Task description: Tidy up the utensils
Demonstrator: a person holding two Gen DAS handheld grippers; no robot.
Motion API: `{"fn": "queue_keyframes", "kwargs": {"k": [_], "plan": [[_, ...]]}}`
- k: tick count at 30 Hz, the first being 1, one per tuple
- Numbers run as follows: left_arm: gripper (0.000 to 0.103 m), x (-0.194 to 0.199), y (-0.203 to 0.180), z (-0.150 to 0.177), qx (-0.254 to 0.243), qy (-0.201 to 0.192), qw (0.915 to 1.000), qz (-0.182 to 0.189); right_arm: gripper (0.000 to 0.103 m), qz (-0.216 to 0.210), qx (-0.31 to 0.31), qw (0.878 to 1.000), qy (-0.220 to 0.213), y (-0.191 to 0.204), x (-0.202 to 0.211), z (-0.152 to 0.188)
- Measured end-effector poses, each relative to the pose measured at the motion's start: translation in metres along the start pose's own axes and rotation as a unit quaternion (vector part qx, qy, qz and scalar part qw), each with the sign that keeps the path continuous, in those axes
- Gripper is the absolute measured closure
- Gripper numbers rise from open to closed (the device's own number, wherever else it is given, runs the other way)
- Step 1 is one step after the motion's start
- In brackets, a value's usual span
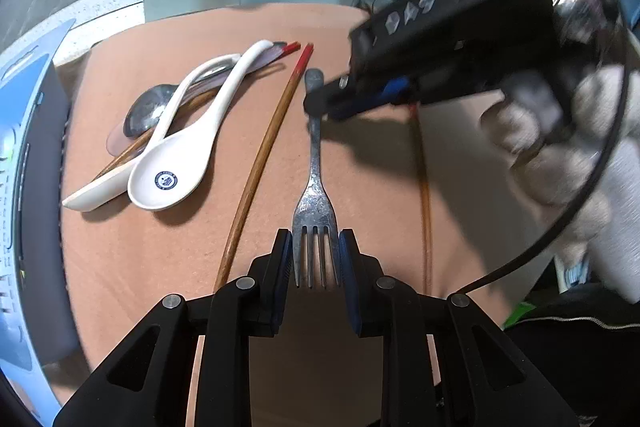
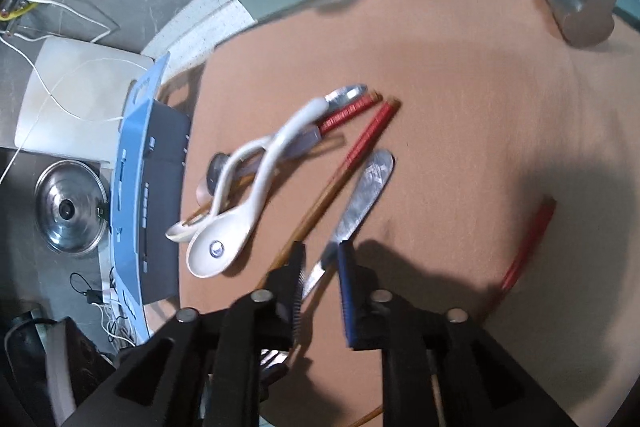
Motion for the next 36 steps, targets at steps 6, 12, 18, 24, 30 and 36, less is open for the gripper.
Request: {"fn": "queue_keyframes", "kwargs": {"k": [6, 12, 18, 24, 30, 36], "plan": [[0.08, 0.002, 0.005, -0.003, -0.005, -0.001, 1.0, -0.001, 0.089, -0.017, -0.036, 0.999, 0.004, -0.005, -0.017, -0.001], [0.081, 0.004, 0.001, 0.0, -0.007, -0.003, 1.0, -0.001, 0.091, -0.031, -0.049, 0.998, -0.003, -0.007, -0.012, 0.004], [0.081, 0.02, -0.003, 0.001, -0.015, -0.014, 0.9998, 0.006, 0.093, -0.046, -0.051, 0.997, -0.026, 0.003, 0.01, 0.006], [0.08, 0.053, 0.013, -0.003, -0.012, -0.04, 0.9991, 0.004, 0.094, -0.059, -0.02, 0.996, -0.058, 0.048, 0.028, -0.006], [0.08, 0.085, 0.056, -0.008, 0.006, -0.066, 0.9978, -0.008, 0.095, -0.072, 0.018, 0.995, -0.073, 0.11, 0.018, -0.03], [0.081, 0.108, 0.114, -0.013, 0.03, -0.089, 0.9951, -0.03, 0.096, -0.082, 0.054, 0.993, -0.07, 0.173, -0.013, -0.062]]}}
Point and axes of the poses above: each gripper's, at about its wrist camera, not at the fingertips, and x roughly against the way its jaws point, y to its left, z to its underside, the point moved 2 cm from there along -x, roughly the way its jaws point, and after that the axes turned 14 degrees about x, right-handed, at the moved point
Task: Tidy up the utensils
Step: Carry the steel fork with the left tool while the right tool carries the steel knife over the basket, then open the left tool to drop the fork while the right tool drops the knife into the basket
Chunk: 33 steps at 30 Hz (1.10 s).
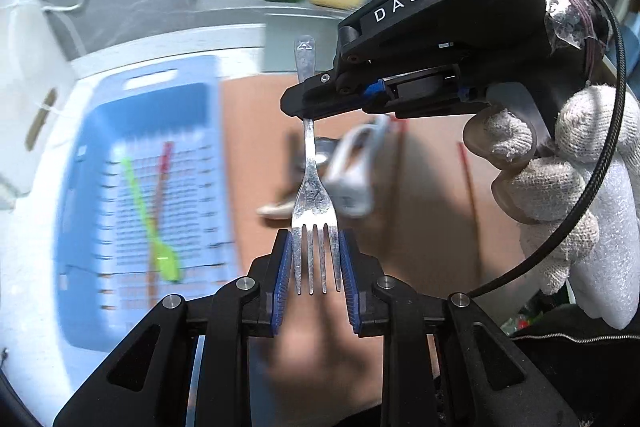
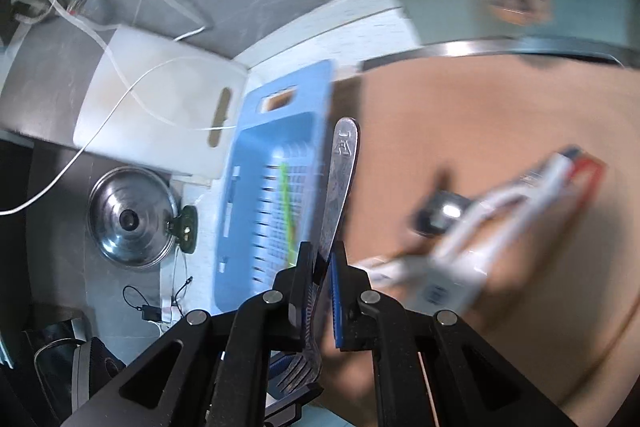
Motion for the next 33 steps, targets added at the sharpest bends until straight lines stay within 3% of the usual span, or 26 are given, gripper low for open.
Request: {"fn": "queue_keyframes", "kwargs": {"k": [6, 13, 25, 26, 33], "plan": [[0.081, -0.002, 0.059, -0.008, 0.028, -0.008, 0.9991, -0.031, 0.096, -0.001, 0.03, 0.999, 0.025, 0.044, -0.062, -0.028], [0.081, -0.018, 0.11, -0.011, 0.059, 0.009, 0.9967, -0.056, 0.096, 0.009, 0.052, 0.996, 0.066, 0.064, -0.124, -0.041], [0.081, -0.051, 0.133, -0.011, 0.063, 0.043, 0.9937, -0.082, 0.096, 0.027, 0.056, 0.991, 0.121, 0.057, -0.188, -0.049], [0.092, -0.052, 0.131, -0.01, 0.06, 0.044, 0.9938, -0.082, 0.097, 0.028, 0.056, 0.99, 0.125, 0.056, -0.192, -0.049], [0.093, -0.056, 0.133, -0.011, 0.061, 0.046, 0.9929, -0.091, 0.099, 0.025, 0.062, 0.988, 0.139, 0.055, -0.205, -0.049]]}}
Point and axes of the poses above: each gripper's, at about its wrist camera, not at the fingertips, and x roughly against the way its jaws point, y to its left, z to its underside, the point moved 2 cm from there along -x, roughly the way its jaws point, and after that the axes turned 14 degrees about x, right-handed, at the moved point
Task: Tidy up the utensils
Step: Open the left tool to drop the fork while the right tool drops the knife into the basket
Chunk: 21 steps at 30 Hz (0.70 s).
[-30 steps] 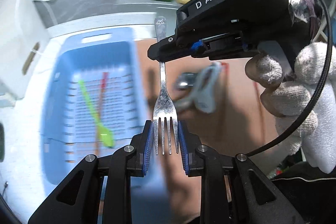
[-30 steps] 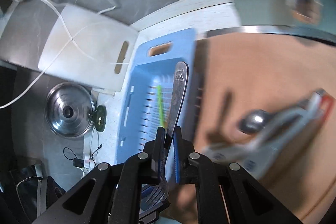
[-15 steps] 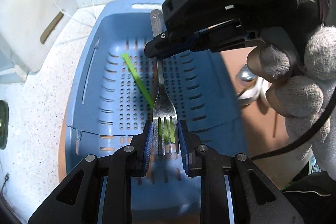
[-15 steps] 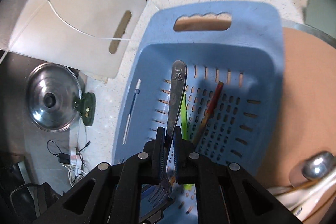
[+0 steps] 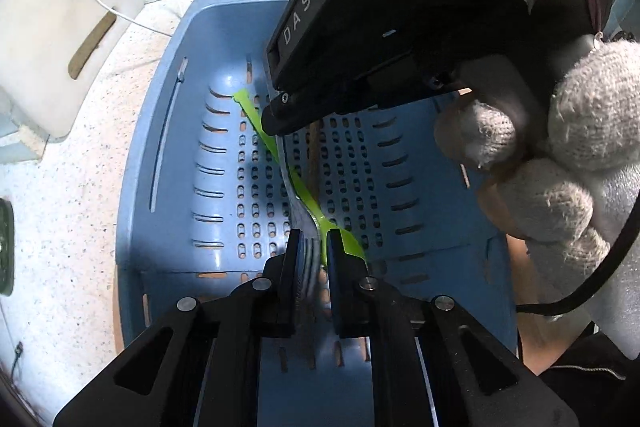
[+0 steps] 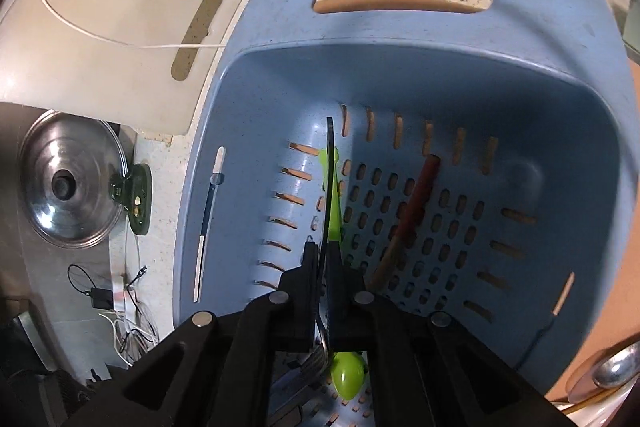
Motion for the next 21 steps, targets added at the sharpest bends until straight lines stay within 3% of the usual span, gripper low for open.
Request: {"fn": "queue_keyframes", "kwargs": {"k": [6, 9, 11, 19, 21], "plan": [[0.093, 0.002, 0.005, -0.002, 0.014, -0.003, 0.9999, 0.002, 0.096, 0.003, 0.014, 1.0, 0.01, 0.002, 0.002, 0.0], [0.093, 0.009, 0.007, 0.001, 0.021, -0.008, 0.9997, 0.002, 0.086, 0.008, 0.024, 1.0, 0.005, 0.004, 0.01, 0.002], [0.092, 0.014, 0.008, 0.003, 0.026, -0.012, 0.9996, 0.002, 0.086, 0.006, 0.031, 1.0, 0.003, 0.004, 0.016, 0.004], [0.089, 0.046, 0.0, 0.004, 0.029, -0.039, 0.9988, 0.001, 0.081, 0.015, 0.07, 0.996, -0.052, -0.002, 0.088, 0.036], [0.077, 0.054, -0.007, 0.005, 0.023, -0.049, 0.9985, 0.002, 0.076, 0.018, 0.074, 0.994, -0.074, -0.007, 0.112, 0.051]]}}
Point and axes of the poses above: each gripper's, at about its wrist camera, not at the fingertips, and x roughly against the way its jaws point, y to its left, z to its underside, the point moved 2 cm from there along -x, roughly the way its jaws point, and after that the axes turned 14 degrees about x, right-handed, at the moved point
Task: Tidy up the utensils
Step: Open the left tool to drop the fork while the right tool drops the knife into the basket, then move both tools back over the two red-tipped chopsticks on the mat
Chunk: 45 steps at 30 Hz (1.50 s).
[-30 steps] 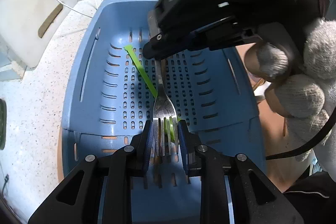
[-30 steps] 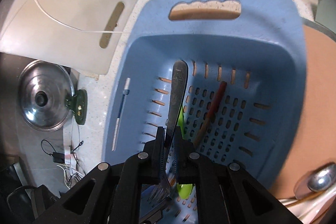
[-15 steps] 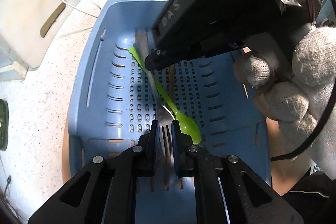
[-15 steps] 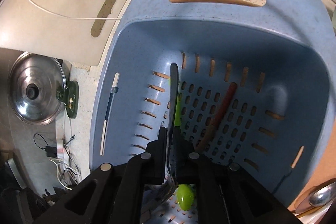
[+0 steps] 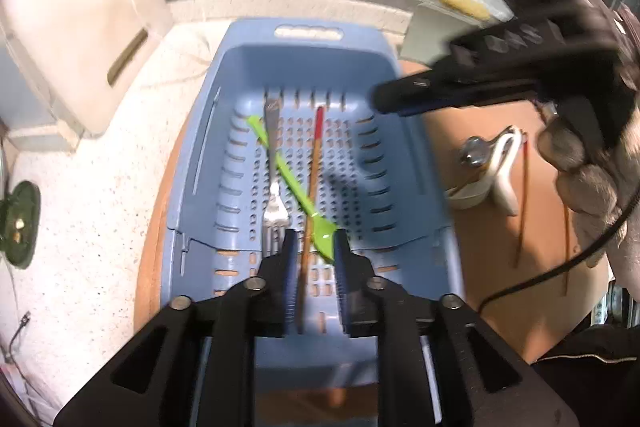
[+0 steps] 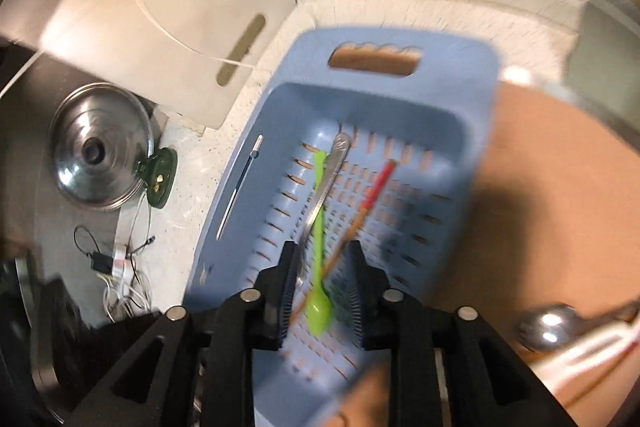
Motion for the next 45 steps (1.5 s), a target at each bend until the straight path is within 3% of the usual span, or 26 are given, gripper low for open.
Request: {"fn": "queue_keyframes", "kwargs": {"k": [1, 2, 4, 10, 14, 26, 32, 39, 45], "plan": [[0.073, 0.003, -0.005, 0.0, -0.004, -0.004, 1.0, 0.002, 0.073, -0.002, -0.004, 1.0, -0.014, -0.004, 0.015, 0.008], [0.066, 0.006, -0.013, 0.001, -0.009, -0.007, 0.9999, 0.005, 0.063, -0.005, -0.009, 1.0, -0.027, -0.008, 0.026, 0.014], [0.064, 0.007, -0.031, 0.0, -0.017, -0.014, 0.9997, 0.012, 0.051, 0.0, -0.021, 0.998, -0.061, -0.024, 0.059, 0.033], [0.064, 0.006, -0.084, 0.011, -0.045, -0.02, 0.998, 0.039, 0.043, 0.063, -0.047, 0.99, -0.115, -0.077, 0.136, 0.092], [0.064, 0.001, -0.119, 0.02, -0.065, -0.019, 0.9961, 0.056, 0.036, 0.097, -0.059, 0.986, -0.12, -0.108, 0.169, 0.127], [0.064, -0.044, -0.223, 0.049, -0.141, 0.034, 0.9845, 0.099, 0.036, 0.15, -0.12, 0.977, -0.09, -0.167, 0.204, 0.213], [0.065, -0.065, -0.245, 0.055, -0.17, 0.061, 0.9793, 0.091, 0.037, 0.146, -0.157, 0.974, -0.071, -0.182, 0.194, 0.241], [0.069, -0.089, -0.255, 0.055, -0.196, 0.086, 0.9744, 0.07, 0.053, 0.133, -0.185, 0.972, -0.054, -0.187, 0.175, 0.25], [0.069, -0.102, -0.261, 0.055, -0.216, 0.102, 0.9696, 0.055, 0.058, 0.118, -0.223, 0.967, -0.03, -0.194, 0.156, 0.258]]}}
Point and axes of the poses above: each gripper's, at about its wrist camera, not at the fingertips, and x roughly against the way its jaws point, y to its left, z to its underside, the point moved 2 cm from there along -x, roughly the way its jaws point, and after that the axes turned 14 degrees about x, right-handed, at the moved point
